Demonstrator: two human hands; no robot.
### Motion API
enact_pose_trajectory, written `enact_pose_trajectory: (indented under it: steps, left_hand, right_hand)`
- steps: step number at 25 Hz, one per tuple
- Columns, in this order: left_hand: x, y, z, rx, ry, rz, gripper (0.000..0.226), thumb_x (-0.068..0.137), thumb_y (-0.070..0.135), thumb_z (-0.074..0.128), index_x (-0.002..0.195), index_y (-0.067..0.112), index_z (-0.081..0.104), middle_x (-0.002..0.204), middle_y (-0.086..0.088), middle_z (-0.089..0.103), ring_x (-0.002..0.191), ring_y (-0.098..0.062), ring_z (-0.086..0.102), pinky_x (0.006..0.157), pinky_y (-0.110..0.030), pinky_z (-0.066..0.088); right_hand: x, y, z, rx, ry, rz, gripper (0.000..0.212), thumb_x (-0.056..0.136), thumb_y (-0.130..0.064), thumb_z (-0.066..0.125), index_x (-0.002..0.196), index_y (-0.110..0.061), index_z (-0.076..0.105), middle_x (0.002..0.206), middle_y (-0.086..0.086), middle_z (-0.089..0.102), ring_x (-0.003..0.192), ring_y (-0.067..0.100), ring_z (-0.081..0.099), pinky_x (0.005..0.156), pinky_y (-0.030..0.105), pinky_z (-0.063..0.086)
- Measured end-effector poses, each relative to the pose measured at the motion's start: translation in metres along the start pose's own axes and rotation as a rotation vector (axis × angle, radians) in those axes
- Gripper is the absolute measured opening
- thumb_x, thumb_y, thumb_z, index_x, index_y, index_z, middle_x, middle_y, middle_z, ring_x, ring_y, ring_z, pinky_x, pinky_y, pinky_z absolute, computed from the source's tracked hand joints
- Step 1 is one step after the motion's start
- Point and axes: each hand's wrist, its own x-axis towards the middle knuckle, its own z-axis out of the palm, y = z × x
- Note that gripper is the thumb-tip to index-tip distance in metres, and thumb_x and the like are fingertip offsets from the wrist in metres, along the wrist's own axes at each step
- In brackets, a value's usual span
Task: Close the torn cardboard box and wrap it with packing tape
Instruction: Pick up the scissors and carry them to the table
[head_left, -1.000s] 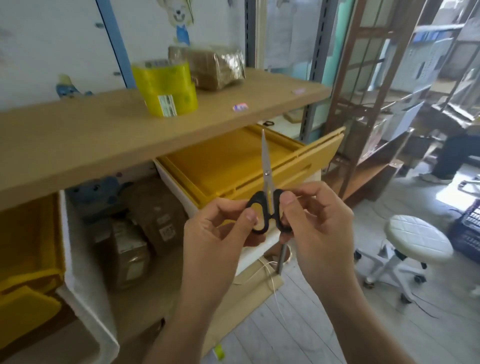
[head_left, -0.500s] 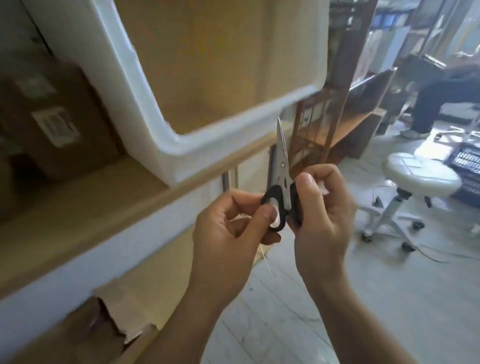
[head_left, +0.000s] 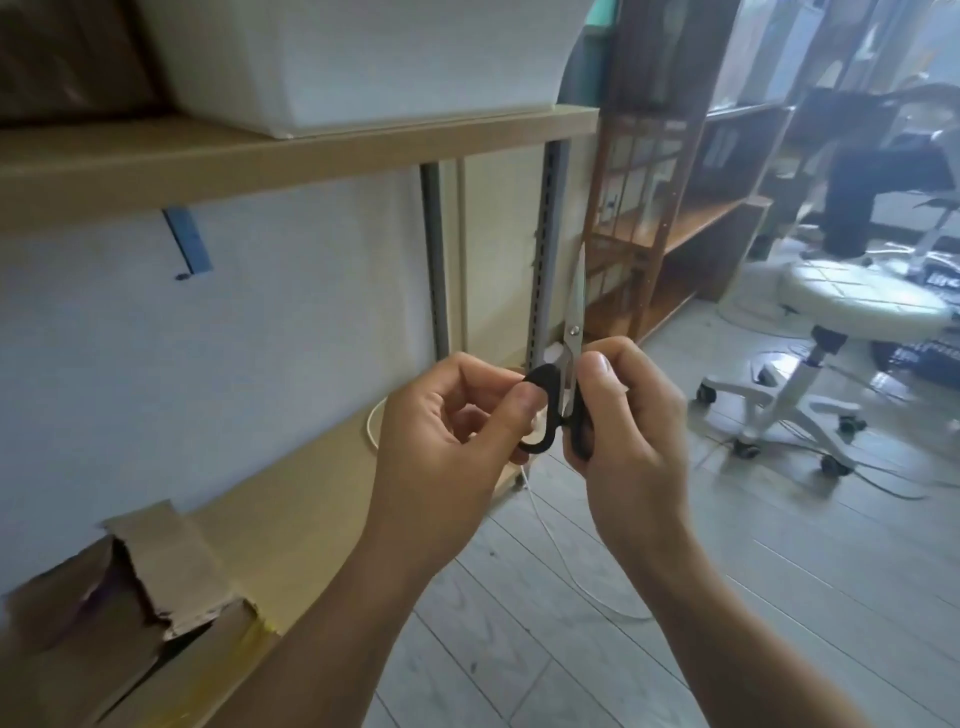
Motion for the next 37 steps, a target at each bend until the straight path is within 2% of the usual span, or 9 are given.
enact_pose_trajectory:
  steps: [3, 6, 11, 15, 20, 26, 31, 34, 37]
  left_hand:
    - [-0.001, -0.007, 0.031, -0.046, -0.028, -0.052, 0.008, 0.092, 0.012, 0.070, 0.088, 0.005, 0.068, 0.071, -0.003, 0.070, 0.063, -0.014, 0.067, 0.058, -0.024, 0.055]
    - [-0.003, -0.013, 0.080, -0.152, -0.091, -0.080, 0.011, 0.093, 0.011, 0.069, 0.089, 0.001, 0.065, 0.069, -0.001, 0.068, 0.063, -0.011, 0.066, 0.057, -0.023, 0.054]
    - [-0.003, -0.015, 0.169, -0.251, -0.223, -0.118, 0.012, 0.094, 0.015, 0.068, 0.092, 0.003, 0.065, 0.069, 0.003, 0.069, 0.064, -0.010, 0.068, 0.057, -0.021, 0.054]
    - [0.000, -0.014, 0.176, -0.221, -0.262, -0.126, 0.013, 0.096, 0.020, 0.065, 0.089, 0.010, 0.062, 0.067, 0.007, 0.066, 0.060, -0.007, 0.063, 0.055, -0.017, 0.049]
    - [0.000, -0.007, 0.101, -0.158, -0.153, -0.112, 0.022, 0.101, 0.026, 0.060, 0.081, 0.016, 0.059, 0.063, 0.005, 0.054, 0.053, -0.004, 0.048, 0.049, -0.013, 0.037]
    - [-0.047, 0.029, -0.075, -0.071, 0.236, -0.102, 0.026, 0.096, 0.022, 0.057, 0.072, 0.012, 0.057, 0.059, -0.005, 0.047, 0.049, -0.011, 0.037, 0.044, -0.019, 0.031]
    - [-0.120, 0.064, -0.218, 0.262, 0.384, -0.104, 0.022, 0.096, 0.026, 0.062, 0.080, 0.012, 0.066, 0.066, -0.006, 0.059, 0.058, -0.021, 0.052, 0.052, -0.033, 0.043]
    - [-0.142, 0.074, -0.254, 0.325, 0.407, -0.102, 0.020, 0.097, 0.023, 0.063, 0.081, 0.013, 0.071, 0.064, 0.002, 0.063, 0.055, -0.008, 0.054, 0.053, -0.017, 0.041]
    - [-0.144, 0.064, -0.262, 0.355, 0.420, -0.154, 0.017, 0.096, 0.022, 0.065, 0.085, 0.013, 0.075, 0.069, -0.005, 0.069, 0.052, -0.011, 0.057, 0.051, -0.023, 0.049]
  right_hand:
    - [0.006, 0.001, -0.030, -0.079, 0.029, -0.003, 0.028, 0.098, -0.018, 0.046, 0.070, -0.014, 0.049, 0.052, -0.009, 0.039, 0.045, 0.014, 0.035, 0.042, 0.028, 0.028]
    - [0.009, 0.000, -0.076, -0.190, 0.094, -0.010, 0.029, 0.099, -0.021, 0.047, 0.072, -0.011, 0.050, 0.054, -0.001, 0.039, 0.047, 0.019, 0.036, 0.042, 0.034, 0.030]
    - [0.016, -0.004, -0.159, -0.324, 0.212, -0.005, 0.030, 0.104, -0.022, 0.044, 0.079, -0.006, 0.051, 0.058, 0.003, 0.044, 0.048, 0.015, 0.041, 0.043, 0.028, 0.033]
    - [0.019, -0.005, -0.167, -0.330, 0.202, 0.010, 0.029, 0.104, -0.018, 0.044, 0.079, -0.006, 0.053, 0.057, 0.002, 0.043, 0.048, 0.013, 0.041, 0.042, 0.025, 0.033]
    - [0.021, -0.003, -0.093, -0.240, 0.024, -0.021, 0.026, 0.102, -0.022, 0.050, 0.079, -0.013, 0.060, 0.056, 0.001, 0.046, 0.048, 0.016, 0.041, 0.044, 0.031, 0.033]
    - [-0.030, -0.017, 0.087, -0.024, -0.322, 0.025, 0.027, 0.101, -0.027, 0.052, 0.074, -0.024, 0.059, 0.052, -0.012, 0.046, 0.049, 0.008, 0.040, 0.051, 0.030, 0.032]
    - [-0.101, -0.046, 0.196, 0.028, -0.687, 0.120, 0.020, 0.100, -0.027, 0.053, 0.086, -0.020, 0.065, 0.054, -0.008, 0.052, 0.047, 0.006, 0.043, 0.048, 0.022, 0.034]
    - [-0.118, -0.056, 0.224, 0.031, -0.786, 0.121, 0.018, 0.100, -0.029, 0.055, 0.089, -0.022, 0.067, 0.057, -0.010, 0.057, 0.046, 0.004, 0.047, 0.045, 0.018, 0.035]
    - [-0.123, -0.041, 0.228, 0.021, -0.802, 0.135, 0.018, 0.101, -0.028, 0.053, 0.090, -0.023, 0.067, 0.058, -0.011, 0.057, 0.047, 0.005, 0.045, 0.046, 0.018, 0.036]
